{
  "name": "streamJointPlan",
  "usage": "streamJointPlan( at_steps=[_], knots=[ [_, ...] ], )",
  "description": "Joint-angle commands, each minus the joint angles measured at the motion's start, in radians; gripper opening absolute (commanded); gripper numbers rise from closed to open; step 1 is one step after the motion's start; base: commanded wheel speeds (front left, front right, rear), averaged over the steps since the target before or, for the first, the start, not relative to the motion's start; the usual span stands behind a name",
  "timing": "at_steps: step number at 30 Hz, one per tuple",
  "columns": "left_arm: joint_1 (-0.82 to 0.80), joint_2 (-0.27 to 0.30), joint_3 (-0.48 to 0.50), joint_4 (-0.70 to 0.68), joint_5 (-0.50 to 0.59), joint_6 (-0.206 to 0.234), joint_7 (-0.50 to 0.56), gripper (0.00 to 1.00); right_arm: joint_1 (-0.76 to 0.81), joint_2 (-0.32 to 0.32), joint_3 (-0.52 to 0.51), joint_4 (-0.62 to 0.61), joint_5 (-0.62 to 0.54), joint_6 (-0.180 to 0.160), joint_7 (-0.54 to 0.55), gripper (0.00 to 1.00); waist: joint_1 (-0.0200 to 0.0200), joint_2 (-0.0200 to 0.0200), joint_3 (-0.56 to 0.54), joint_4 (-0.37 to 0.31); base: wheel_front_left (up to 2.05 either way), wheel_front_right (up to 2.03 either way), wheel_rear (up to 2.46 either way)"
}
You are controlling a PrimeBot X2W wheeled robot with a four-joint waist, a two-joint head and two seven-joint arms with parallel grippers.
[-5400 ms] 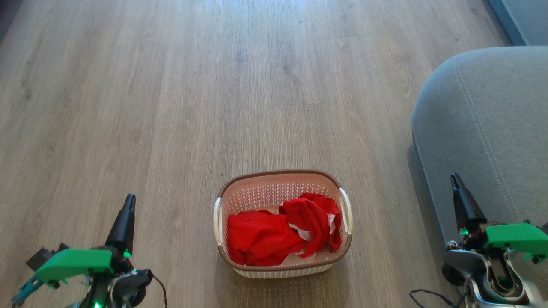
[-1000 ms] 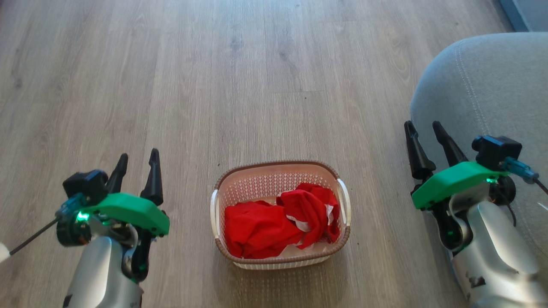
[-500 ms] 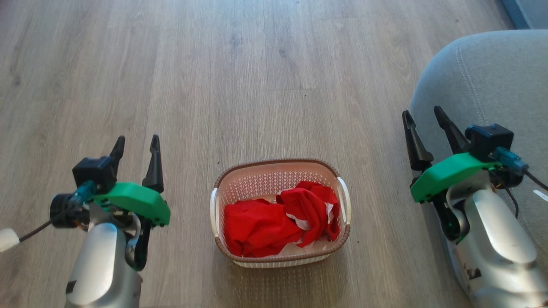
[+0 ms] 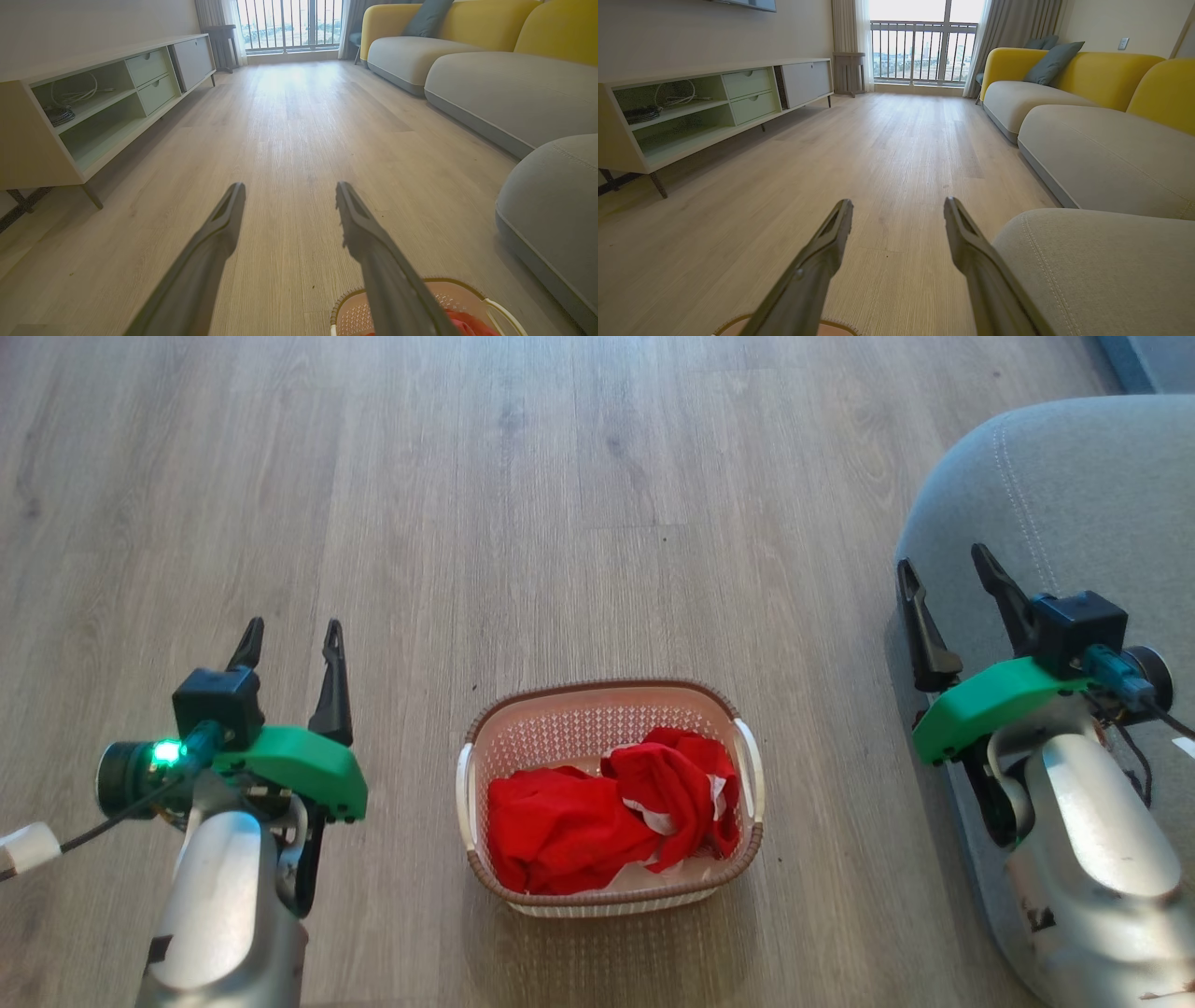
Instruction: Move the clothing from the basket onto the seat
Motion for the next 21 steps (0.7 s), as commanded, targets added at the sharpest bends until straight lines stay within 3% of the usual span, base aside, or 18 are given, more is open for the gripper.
streamJointPlan(
  at_steps=[1,13,21],
  knots=[
    [-0.047,0.018,0.036,-0.028,0.011,0.004,-0.012,1.0,-0.039,-0.003,0.012,-0.031,-0.005,0.0,-0.009,1.0,0.0001,0.0,0.0,0.0,0.0,0.0,0.0],
    [-0.045,0.01,0.008,-0.01,0.013,-0.014,-0.012,1.0,-0.055,0.005,-0.004,-0.076,-0.01,0.0,-0.009,1.0,0.0001,0.0,0.055,-0.003,0.0,0.0,0.0],
    [-0.104,0.002,-0.04,-0.005,-0.018,-0.027,-0.012,1.0,-0.126,0.002,-0.025,-0.176,-0.023,0.0,-0.009,1.0,0.0001,0.0,0.243,-0.021,0.0,0.0,0.0]
  ],
)
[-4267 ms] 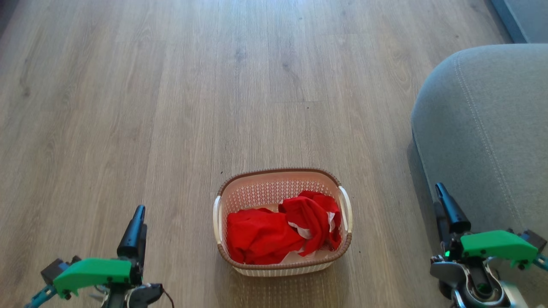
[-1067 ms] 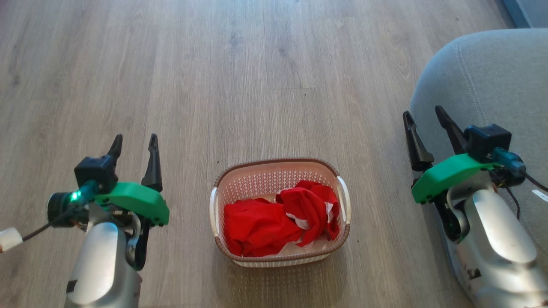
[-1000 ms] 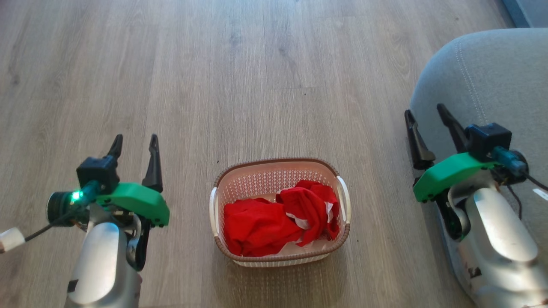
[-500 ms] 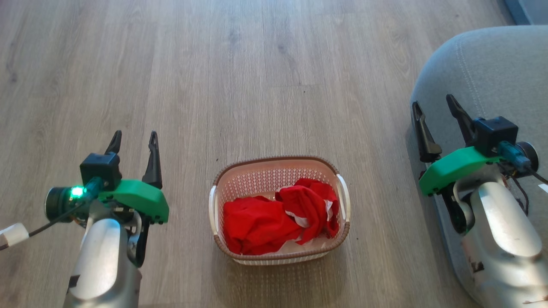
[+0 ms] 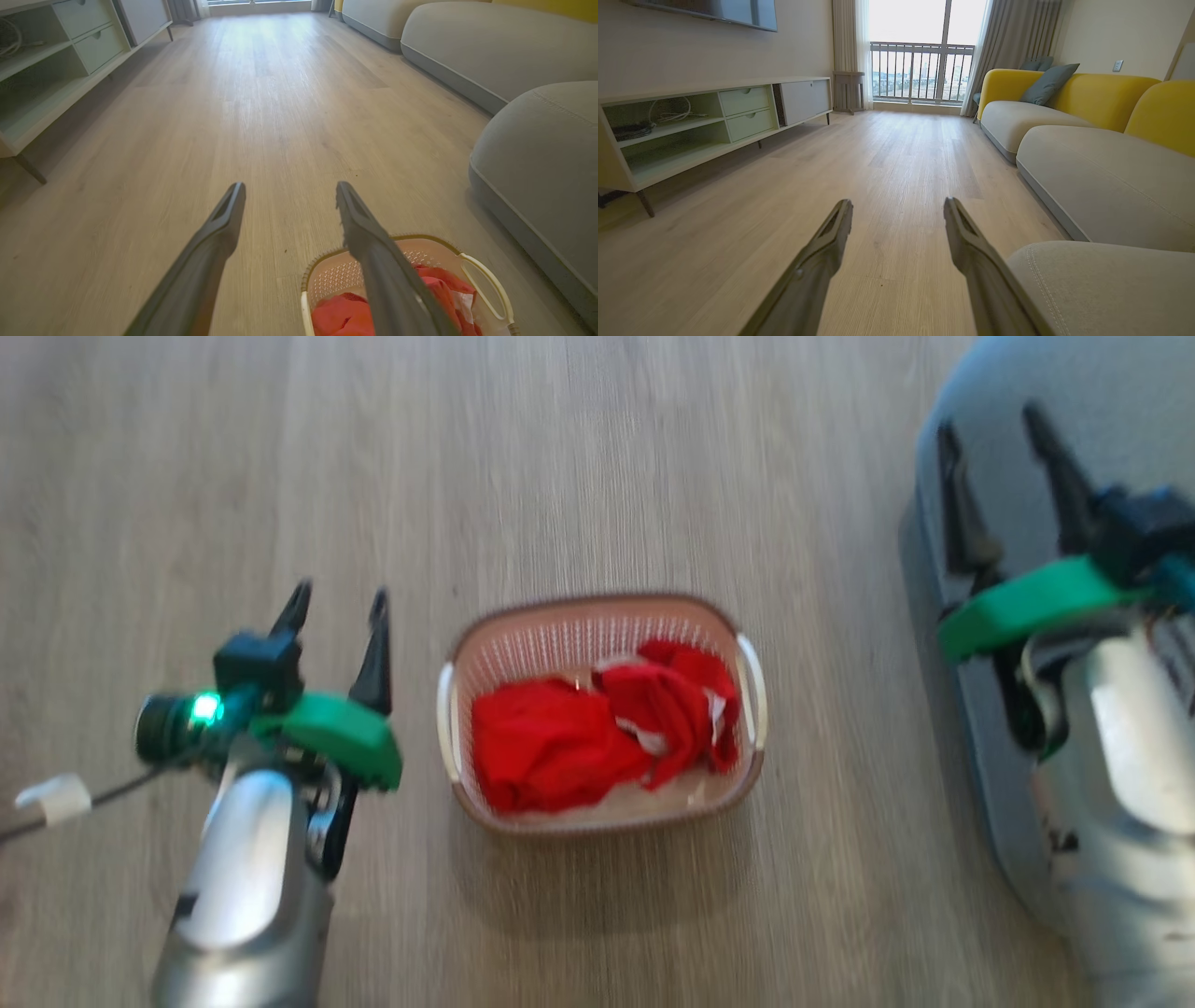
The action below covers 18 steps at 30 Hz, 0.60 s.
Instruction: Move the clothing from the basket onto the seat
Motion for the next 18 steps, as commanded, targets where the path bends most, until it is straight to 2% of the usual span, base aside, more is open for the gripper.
streamJointPlan(
  at_steps=[1,10,18],
  knots=[
    [-0.057,0.013,0.018,-0.029,-0.008,-0.003,-0.012,1.0,-0.043,-0.001,0.011,-0.04,-0.005,0.0,-0.009,1.0,0.0,0.0,0.095,-0.013,0.0,0.0,0.0],
    [-0.159,0.011,-0.139,0.017,-0.079,-0.031,-0.012,1.0,-0.158,-0.007,-0.008,-0.112,-0.019,0.0,-0.009,1.0,0.0,0.0,0.319,-0.048,0.0,0.0,0.0],
    [-0.293,0.011,-0.286,0.118,-0.071,-0.066,-0.012,1.0,-0.23,-0.006,-0.008,-0.159,-0.023,0.0,-0.009,1.0,0.0,0.0,0.476,-0.092,0.0,0.0,0.0]
  ],
)
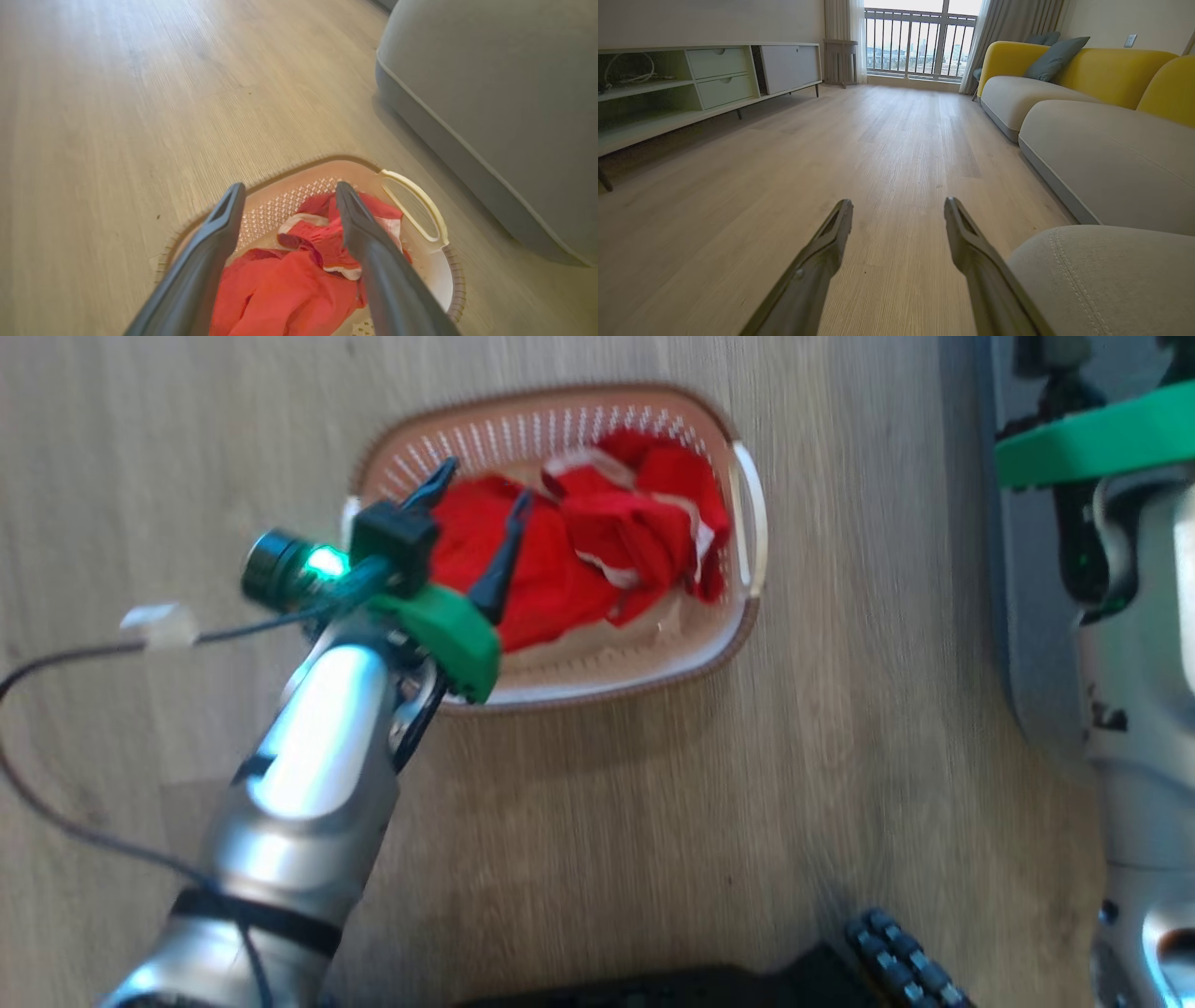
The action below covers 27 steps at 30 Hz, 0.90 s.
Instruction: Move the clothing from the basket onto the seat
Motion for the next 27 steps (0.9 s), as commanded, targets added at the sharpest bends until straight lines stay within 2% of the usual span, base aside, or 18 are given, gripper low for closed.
streamJointPlan(
  at_steps=[1,6,12,16,20,27],
  knots=[
    [-0.028,0.015,-0.001,-0.006,0.01,-0.004,-0.01,1.0,-0.017,-0.001,0.012,-0.041,-0.006,0.0,-0.006,1.0,-0.0004,0.0,0.08,-0.038,0.0,0.0,0.0],
    [-0.128,0.021,-0.15,0.078,-0.021,-0.009,-0.01,1.0,-0.049,0.011,0.023,-0.06,-0.007,0.0,-0.006,1.0,-0.0004,0.0,0.142,-0.067,0.0,0.0,0.0],
    [-0.253,0.075,-0.407,0.119,-0.108,-0.009,-0.01,1.0,-0.071,0.028,0.041,-0.075,-0.007,0.0,-0.006,1.0,-0.0004,0.0,0.192,-0.098,0.0,0.0,0.0],
    [-0.343,0.106,-0.512,0.148,-0.125,-0.009,-0.01,1.0,-0.08,0.045,0.057,-0.084,-0.002,0.0,-0.006,1.0,-0.0004,0.0,0.22,-0.127,0.0,0.0,0.0],
    [-0.395,0.114,-0.574,0.193,-0.136,-0.009,-0.01,1.0,-0.085,0.058,0.07,-0.088,0.005,0.0,-0.006,1.0,-0.0004,0.0,0.239,-0.151,0.0,0.0,0.0],
    [-0.477,0.123,-0.744,0.31,-0.256,-0.009,-0.01,1.0,-0.09,0.088,0.103,-0.103,0.024,0.0,-0.006,1.0,-0.0004,0.0,0.286,-0.218,0.0,0.0,0.0]
  ],
)
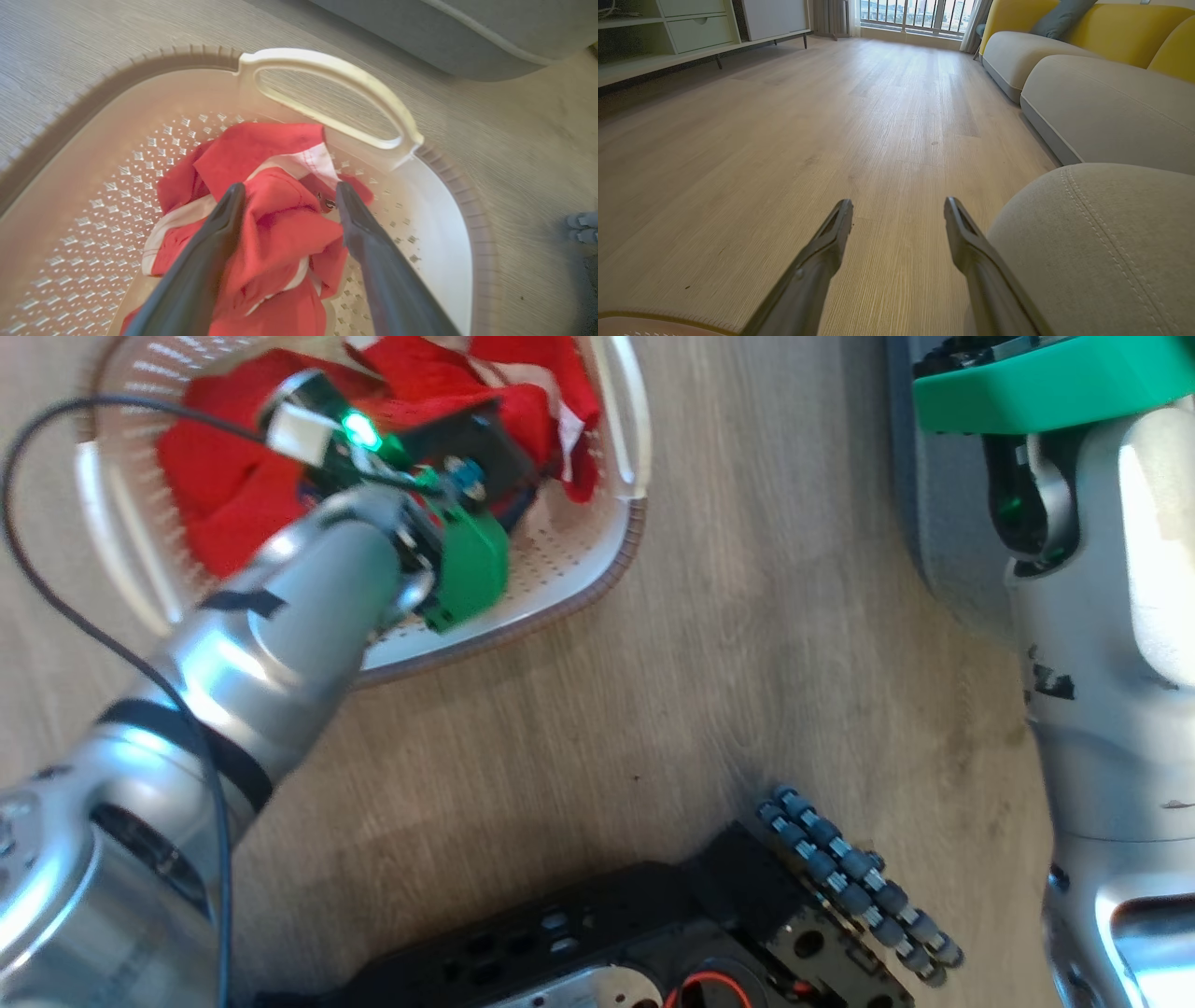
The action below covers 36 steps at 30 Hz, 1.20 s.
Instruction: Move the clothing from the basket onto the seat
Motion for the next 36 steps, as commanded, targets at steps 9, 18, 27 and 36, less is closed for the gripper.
streamJointPlan(
  at_steps=[9,18,27,36],
  knots=[
    [-0.076,0.007,-0.083,0.119,-0.122,-0.001,0.009,0.83,0.027,0.035,0.017,-0.049,0.025,0.0,-0.006,1.0,0.0,0.0,0.054,-0.068,0.0,0.0,0.0],
    [-0.055,0.008,-0.1,0.133,-0.246,-0.001,-0.003,0.0,0.031,0.039,0.006,-0.036,0.022,0.0,-0.006,1.0,0.0,0.0,-0.014,-0.045,0.0,0.0,0.0],
    [0.04,0.01,0.068,-0.014,-0.277,0.015,-0.009,0.0,0.069,0.002,0.007,0.003,0.005,0.0,-0.006,1.0,0.0,0.0,-0.175,0.047,0.0,0.0,0.0],
    [0.183,0.011,0.272,-0.152,-0.206,0.03,-0.009,0.0,0.121,-0.031,0.036,0.056,0.009,0.0,-0.006,1.0,0.0,0.0,-0.353,0.112,0.0,0.0,0.0]
  ],
)
